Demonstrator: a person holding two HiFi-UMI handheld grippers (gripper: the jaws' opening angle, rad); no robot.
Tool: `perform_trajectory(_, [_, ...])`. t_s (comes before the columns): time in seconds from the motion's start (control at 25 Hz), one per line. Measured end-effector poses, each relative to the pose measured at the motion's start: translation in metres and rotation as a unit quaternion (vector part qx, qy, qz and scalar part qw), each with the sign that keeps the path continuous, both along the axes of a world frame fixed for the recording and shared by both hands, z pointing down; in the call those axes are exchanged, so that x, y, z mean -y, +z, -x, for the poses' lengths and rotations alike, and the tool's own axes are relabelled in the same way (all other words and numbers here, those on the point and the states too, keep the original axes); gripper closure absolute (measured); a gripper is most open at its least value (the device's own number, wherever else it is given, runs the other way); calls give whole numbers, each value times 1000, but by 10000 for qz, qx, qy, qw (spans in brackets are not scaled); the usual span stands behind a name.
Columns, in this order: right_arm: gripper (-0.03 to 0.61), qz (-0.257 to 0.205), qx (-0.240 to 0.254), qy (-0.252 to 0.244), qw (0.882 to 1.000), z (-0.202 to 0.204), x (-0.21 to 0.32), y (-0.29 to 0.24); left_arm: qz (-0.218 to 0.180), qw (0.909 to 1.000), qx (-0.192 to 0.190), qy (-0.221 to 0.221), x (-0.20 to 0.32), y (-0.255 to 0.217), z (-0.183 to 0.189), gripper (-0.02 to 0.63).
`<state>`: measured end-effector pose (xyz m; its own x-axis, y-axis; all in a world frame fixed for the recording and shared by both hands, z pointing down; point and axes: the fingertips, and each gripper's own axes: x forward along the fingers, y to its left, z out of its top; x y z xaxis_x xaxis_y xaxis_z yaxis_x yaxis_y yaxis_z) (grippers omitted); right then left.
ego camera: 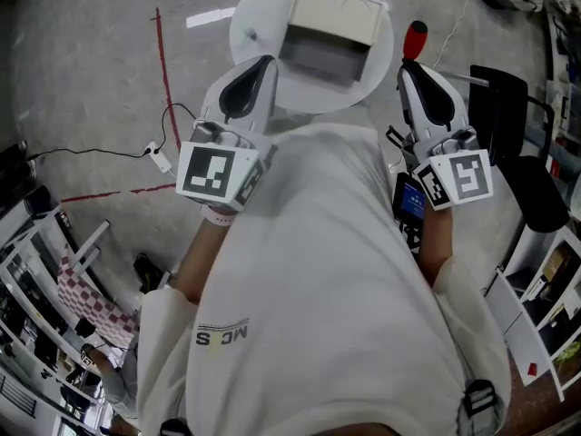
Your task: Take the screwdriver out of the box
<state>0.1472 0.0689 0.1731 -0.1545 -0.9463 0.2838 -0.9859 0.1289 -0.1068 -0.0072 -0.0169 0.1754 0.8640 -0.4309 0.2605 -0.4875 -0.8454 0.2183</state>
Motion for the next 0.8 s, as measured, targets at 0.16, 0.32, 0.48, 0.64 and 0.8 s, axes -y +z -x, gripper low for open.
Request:
perform_trajectory(0.16, [537,48,-10,-21,10000,0,0,3,28,10000,-6,21,-1,4,-2,612])
perform_trajectory(0.32, [535,83,-41,-61,9999,2,0,7,84,10000,-12,44,-3,11,-5,612])
perform_trajectory(0.48, [537,79,-38,-46,10000,1,2,8,114,9999,-25,104,-4,14,-10,612])
perform_trajectory(0.64, [537,93,-24,-52,9999,2,4,9,123,9998,-8,124,-2,16,-12,612])
perform_trajectory(0.8, [537,141,-28,-101,9998,5,2,9,109,9999,-11,113,-6,15,-10,612])
